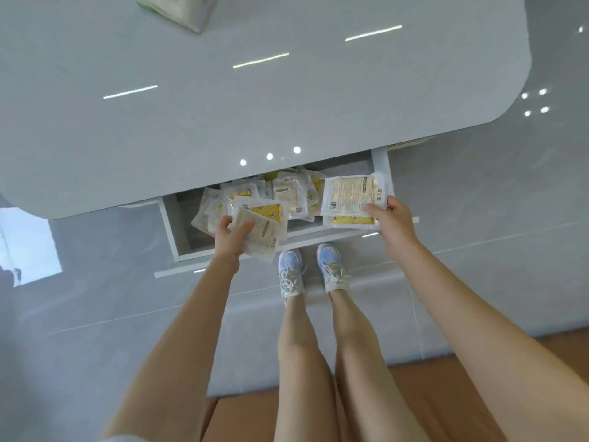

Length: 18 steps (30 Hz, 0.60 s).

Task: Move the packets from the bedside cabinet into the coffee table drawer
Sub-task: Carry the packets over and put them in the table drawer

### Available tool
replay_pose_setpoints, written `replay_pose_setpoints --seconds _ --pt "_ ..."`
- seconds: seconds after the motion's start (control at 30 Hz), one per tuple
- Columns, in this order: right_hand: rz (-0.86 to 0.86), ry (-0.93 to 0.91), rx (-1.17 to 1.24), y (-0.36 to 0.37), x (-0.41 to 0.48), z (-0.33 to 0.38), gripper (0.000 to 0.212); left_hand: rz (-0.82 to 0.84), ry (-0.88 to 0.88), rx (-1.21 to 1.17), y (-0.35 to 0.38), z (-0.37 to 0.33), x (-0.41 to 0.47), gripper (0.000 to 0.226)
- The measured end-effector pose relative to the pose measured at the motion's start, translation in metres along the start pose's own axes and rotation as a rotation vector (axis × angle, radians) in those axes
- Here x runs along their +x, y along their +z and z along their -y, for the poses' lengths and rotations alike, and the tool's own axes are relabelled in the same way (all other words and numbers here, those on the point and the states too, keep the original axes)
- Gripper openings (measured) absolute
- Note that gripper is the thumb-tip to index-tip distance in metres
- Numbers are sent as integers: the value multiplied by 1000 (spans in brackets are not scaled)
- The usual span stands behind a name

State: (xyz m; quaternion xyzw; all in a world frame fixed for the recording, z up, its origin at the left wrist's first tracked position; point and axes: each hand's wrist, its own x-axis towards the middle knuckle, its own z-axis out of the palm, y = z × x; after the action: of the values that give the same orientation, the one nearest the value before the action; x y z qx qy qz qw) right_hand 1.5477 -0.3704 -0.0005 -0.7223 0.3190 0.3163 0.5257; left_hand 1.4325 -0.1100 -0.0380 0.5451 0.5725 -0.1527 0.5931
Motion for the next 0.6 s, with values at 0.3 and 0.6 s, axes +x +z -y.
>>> replay_pose_setpoints --seconds 0.3,0.6 --pt "-25 176 105 62 129 -49 22 -25 -21 -108 44 30 109 42" --pt "-111 146 -81 77 163 -70 29 -248 219 109 71 34 123 26"
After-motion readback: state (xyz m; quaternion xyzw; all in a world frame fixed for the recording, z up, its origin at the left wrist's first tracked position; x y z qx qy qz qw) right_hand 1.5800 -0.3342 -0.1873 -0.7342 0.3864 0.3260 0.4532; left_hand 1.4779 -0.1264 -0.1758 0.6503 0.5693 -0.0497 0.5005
